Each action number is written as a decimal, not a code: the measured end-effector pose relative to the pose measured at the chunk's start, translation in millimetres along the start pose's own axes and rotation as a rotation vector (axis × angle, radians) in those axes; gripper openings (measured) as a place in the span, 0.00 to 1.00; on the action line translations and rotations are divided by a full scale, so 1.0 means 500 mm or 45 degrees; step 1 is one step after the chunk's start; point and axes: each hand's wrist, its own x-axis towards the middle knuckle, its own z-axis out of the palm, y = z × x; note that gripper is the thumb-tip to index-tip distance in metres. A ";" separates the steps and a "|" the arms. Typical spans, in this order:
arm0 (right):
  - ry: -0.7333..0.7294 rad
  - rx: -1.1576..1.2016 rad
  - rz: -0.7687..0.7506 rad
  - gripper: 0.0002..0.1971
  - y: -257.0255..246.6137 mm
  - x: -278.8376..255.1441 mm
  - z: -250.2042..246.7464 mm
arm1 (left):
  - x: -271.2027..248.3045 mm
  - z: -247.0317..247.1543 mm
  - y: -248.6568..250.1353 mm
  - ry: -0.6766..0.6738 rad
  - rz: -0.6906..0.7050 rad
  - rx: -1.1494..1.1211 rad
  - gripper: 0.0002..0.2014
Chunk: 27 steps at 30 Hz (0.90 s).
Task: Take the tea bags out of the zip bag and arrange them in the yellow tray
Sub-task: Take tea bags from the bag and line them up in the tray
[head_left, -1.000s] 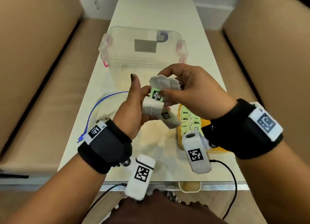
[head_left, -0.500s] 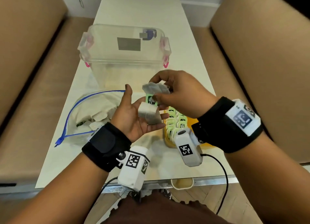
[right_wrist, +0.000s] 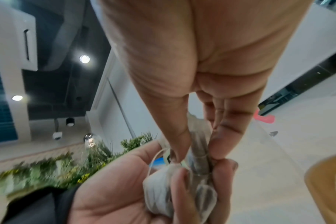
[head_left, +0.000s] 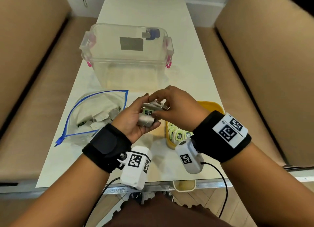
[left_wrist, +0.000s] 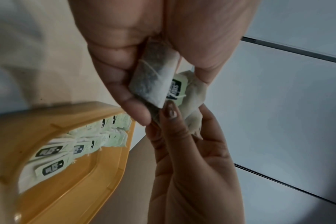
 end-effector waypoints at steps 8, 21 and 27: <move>0.063 0.311 0.032 0.11 0.029 -0.021 0.012 | -0.005 -0.013 -0.002 0.027 -0.044 -0.022 0.16; 0.255 0.334 0.158 0.05 0.044 -0.023 -0.015 | -0.008 -0.013 0.004 0.035 0.105 0.181 0.07; 0.230 0.743 0.167 0.05 0.049 -0.030 -0.027 | -0.006 -0.019 0.003 0.004 0.126 0.212 0.10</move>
